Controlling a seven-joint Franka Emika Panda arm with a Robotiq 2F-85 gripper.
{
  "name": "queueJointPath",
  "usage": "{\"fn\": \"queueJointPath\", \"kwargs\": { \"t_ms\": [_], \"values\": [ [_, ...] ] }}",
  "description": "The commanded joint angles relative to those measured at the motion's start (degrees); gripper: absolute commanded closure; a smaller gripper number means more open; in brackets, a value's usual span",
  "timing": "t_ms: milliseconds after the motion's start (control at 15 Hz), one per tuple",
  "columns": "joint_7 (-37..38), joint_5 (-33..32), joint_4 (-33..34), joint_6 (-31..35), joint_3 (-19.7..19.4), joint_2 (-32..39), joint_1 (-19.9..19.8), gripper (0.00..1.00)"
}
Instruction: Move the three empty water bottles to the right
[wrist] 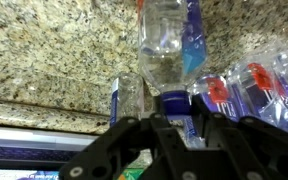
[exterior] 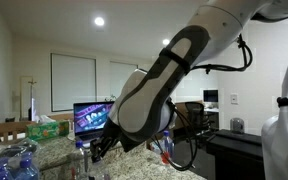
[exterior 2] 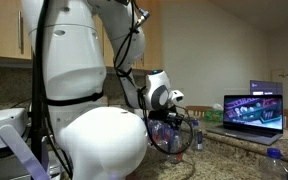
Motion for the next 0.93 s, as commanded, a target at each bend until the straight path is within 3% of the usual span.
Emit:
{"fn": "queueJointPath", "kwargs": {
  "t_ms": [0, 267, 400, 667, 867],
  "values": [
    [3.5, -2.2, -1.7, 1.8, -1.0, -1.1, 1.3, 0.37],
    [4.9, -2.1, -2.1, -0.1, -1.7, -2.4, 1.8, 0.11],
    [5.5, -1.8, -1.2, -4.6, -2.4, -3.2, 1.9, 0.02],
    [5.5, 0.9, 0.6, -16.7, -6.1, -5.0, 4.4, 0.0],
    [4.6, 0.8, 2.3, -21.8, -7.6, -5.5, 4.0, 0.0]
  ]
}}
